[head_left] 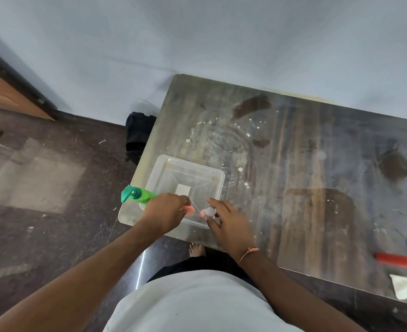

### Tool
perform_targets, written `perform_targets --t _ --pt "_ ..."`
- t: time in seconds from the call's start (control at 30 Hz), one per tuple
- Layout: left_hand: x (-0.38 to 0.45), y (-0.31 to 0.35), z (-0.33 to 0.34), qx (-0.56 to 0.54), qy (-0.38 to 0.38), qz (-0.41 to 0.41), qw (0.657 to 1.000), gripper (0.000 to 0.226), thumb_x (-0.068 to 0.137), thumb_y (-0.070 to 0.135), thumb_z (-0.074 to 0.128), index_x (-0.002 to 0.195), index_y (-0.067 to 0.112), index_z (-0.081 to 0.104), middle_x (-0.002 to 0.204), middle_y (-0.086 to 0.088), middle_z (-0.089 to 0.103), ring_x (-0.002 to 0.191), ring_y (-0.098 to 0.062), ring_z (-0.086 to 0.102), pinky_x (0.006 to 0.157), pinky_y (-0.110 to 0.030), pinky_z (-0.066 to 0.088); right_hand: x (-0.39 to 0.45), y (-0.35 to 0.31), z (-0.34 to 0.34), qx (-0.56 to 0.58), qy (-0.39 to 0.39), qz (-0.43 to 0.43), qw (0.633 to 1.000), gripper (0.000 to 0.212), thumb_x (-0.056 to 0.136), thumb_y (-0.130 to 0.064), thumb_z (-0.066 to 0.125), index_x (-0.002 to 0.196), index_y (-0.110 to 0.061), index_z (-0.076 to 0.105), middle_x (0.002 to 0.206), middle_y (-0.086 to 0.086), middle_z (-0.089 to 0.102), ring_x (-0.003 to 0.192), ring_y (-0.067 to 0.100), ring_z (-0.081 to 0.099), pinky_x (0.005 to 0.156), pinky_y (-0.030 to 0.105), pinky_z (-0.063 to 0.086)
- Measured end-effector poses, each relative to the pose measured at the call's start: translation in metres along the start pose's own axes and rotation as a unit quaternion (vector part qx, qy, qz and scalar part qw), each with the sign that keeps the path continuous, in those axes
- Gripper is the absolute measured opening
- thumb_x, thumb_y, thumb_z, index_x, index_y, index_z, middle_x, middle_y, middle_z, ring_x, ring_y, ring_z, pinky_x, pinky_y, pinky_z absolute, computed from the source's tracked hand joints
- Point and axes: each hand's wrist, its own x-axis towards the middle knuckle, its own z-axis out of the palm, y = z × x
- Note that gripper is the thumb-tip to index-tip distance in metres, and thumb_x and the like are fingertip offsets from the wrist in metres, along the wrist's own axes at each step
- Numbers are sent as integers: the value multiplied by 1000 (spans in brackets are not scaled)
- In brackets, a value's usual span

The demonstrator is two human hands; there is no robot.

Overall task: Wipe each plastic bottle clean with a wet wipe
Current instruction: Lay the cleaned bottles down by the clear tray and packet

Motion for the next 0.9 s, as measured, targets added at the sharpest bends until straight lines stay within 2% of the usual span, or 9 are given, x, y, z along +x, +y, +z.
perform_targets --t 0.17,0.37,0.63,0.9 --pt "1 -6 9 -3 -3 5 1000 26 98 41 59 121 36 68 111 8 76 101 -21 70 71 -33 52 7 -2 13 -4 -24 -8 1000 47 106 -39 61 151 -26 55 138 -3 64 111 21 67 90 38 58" --pt "0 -14 19 -7 8 17 1000 25 98 41 61 121 35 69 111 7 76 101 -20 71 70 -31 47 12 -6 21 -16 -45 -3 999 47 109 -39 57 153 -24 54 141 1 64 117 23 66 94 37 53" --pt "1 -23 29 -23 15 12 1000 28 96 41 64 123 34 69 110 6 77 100 -21 72 72 -32 51 17 -5 34 -28 -64 6 998 50 108 -39 58 156 -25 51 143 -2 62 118 21 66 94 37 55" --pt "2 -26 33 -30 -8 0 1000 30 97 39 62 126 36 66 115 7 75 105 -21 71 76 -33 53 20 -6 44 -23 -68 4 997 49 106 -38 59 154 -25 54 141 -2 63 111 23 69 87 42 59"
